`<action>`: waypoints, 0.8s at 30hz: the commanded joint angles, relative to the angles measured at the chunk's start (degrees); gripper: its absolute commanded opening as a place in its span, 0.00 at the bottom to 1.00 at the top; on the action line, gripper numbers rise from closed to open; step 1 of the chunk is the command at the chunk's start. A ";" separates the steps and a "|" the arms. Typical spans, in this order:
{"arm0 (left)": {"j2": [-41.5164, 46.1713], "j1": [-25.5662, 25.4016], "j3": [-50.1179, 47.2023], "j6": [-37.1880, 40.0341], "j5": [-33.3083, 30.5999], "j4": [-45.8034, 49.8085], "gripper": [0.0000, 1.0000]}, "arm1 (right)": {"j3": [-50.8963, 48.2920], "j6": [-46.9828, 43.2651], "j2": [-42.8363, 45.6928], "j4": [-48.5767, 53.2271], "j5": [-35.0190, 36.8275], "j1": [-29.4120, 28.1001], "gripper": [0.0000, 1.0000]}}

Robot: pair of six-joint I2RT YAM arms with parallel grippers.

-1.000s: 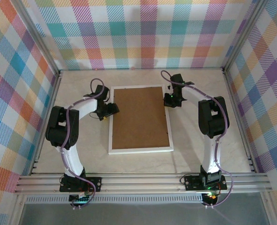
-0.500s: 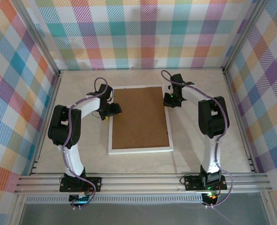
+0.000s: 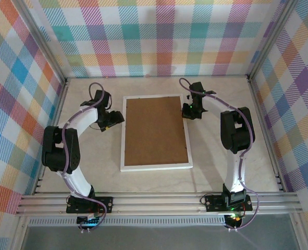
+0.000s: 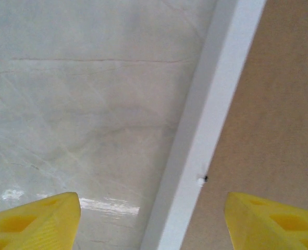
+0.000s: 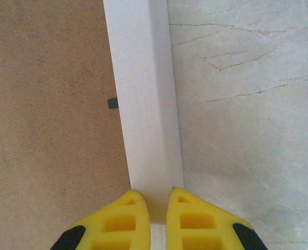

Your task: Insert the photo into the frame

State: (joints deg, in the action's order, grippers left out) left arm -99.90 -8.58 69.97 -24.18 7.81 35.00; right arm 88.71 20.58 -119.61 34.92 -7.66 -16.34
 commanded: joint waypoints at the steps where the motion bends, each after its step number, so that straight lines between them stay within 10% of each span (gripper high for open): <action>1: -1.05 0.05 -1.51 1.07 0.41 0.59 0.74 | -0.64 1.26 -2.38 3.79 -0.91 -0.80 0.10; 24: -6.72 -0.22 -2.21 -0.09 3.68 -3.64 0.73 | -1.17 1.22 -2.47 3.49 -1.48 -0.80 0.10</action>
State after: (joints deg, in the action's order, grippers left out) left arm -105.27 -8.58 68.36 -24.23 10.46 32.38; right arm 88.71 20.56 -119.61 34.92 -7.84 -16.29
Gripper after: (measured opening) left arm 0.731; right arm 0.100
